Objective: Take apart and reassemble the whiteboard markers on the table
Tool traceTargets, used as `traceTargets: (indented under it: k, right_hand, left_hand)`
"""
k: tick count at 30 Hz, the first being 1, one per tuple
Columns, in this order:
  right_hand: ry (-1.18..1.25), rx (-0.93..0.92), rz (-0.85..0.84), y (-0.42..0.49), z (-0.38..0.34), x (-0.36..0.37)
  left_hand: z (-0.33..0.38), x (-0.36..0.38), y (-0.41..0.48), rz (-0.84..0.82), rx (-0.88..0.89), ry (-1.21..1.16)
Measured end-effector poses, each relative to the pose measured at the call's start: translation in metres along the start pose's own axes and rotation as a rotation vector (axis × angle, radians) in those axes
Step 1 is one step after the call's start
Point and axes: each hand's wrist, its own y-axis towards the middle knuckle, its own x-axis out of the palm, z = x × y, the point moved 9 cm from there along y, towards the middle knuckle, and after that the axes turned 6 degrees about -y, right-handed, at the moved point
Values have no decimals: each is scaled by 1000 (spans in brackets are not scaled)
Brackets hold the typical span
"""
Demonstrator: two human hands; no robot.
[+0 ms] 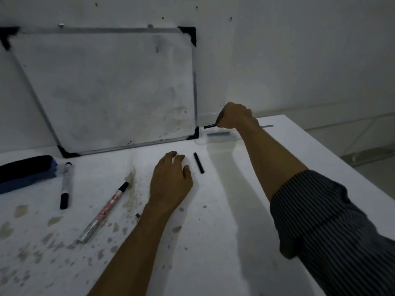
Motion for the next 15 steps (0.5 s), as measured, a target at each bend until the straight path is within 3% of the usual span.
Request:
traceTargets:
  k: [4, 7, 11, 15]
  right_hand:
    - [-36, 36, -160, 12, -1, 19]
    - [7, 31, -182, 18, -3, 23]
    - [255, -18, -80, 6, -1, 3]
    - [554, -118, 78, -67, -13, -23]
  left_hand:
    - [-1, 2, 2, 12, 1, -2]
    - [-1, 2, 2, 11, -2, 1]
    - [1, 0, 1, -12, -15, 7]
    - [5, -4, 1, -86, -36, 26]
